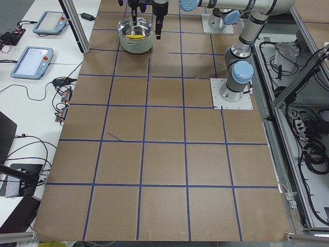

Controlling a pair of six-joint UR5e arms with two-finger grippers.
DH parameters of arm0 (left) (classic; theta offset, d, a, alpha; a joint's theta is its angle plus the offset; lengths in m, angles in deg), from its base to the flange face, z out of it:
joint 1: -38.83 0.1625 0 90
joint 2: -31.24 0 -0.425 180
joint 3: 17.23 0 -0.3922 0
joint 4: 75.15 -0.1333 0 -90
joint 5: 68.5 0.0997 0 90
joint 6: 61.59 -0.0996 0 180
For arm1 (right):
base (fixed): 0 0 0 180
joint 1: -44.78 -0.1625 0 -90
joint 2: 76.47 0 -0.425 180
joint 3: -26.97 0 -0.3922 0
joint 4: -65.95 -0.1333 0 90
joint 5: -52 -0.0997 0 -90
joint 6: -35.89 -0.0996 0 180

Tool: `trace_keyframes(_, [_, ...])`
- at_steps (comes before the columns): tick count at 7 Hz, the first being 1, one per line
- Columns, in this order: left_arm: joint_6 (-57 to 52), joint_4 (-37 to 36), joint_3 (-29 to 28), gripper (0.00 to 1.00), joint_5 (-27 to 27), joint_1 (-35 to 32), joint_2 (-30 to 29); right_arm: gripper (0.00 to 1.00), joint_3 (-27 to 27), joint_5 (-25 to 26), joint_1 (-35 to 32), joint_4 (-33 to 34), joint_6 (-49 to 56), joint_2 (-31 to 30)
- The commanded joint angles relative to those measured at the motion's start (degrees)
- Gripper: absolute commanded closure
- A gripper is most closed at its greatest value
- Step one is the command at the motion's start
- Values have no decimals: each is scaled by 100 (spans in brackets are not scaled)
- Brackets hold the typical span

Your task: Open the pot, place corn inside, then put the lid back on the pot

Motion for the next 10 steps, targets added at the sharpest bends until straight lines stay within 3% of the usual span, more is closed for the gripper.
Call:
trace_keyframes(1, [0, 0, 0, 0, 0, 0, 0, 95, -4, 1, 0, -22, -10, 3])
trace_keyframes(10, [0, 9, 0, 0, 0, -9, 0, 95, -4, 1, -9, -22, -45, 38])
